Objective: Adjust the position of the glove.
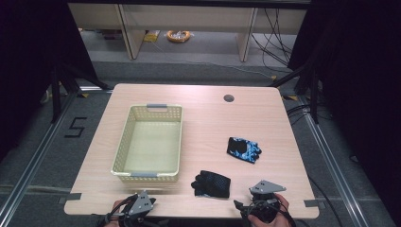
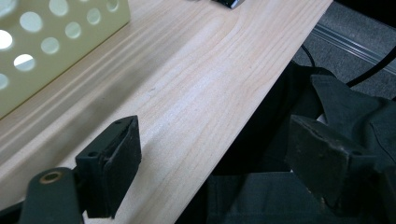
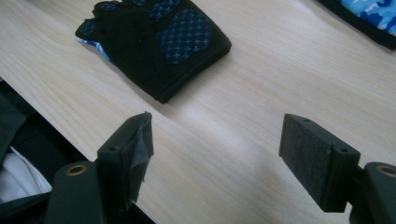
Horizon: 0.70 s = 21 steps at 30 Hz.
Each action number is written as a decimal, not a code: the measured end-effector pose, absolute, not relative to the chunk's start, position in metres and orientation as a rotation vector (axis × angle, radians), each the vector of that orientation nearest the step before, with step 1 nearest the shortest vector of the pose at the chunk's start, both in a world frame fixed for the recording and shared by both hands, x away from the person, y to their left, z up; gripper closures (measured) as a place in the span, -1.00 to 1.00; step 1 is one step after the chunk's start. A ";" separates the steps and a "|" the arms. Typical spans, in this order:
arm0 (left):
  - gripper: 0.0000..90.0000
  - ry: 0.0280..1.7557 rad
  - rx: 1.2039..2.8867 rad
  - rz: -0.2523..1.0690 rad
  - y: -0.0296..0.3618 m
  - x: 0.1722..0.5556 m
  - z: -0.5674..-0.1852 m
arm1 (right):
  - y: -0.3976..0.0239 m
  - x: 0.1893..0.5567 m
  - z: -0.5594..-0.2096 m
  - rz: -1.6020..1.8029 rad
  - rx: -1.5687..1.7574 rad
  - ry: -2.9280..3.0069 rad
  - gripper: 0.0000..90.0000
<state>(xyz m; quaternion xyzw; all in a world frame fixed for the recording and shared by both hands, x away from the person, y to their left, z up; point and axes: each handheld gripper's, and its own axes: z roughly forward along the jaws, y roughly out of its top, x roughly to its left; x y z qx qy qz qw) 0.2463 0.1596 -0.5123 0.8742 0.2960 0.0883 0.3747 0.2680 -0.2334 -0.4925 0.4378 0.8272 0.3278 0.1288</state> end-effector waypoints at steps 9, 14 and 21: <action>-0.60 0.782 2.236 0.219 0.159 0.246 -0.513 | -0.235 0.268 -0.491 0.949 1.292 2.388 -0.40; -0.61 0.784 2.232 0.216 0.159 0.246 -0.513 | -0.236 0.269 -0.492 0.962 1.249 2.390 -0.39; -0.62 0.799 2.203 0.201 0.157 0.246 -0.513 | -0.234 0.269 -0.490 0.966 1.271 2.379 -0.38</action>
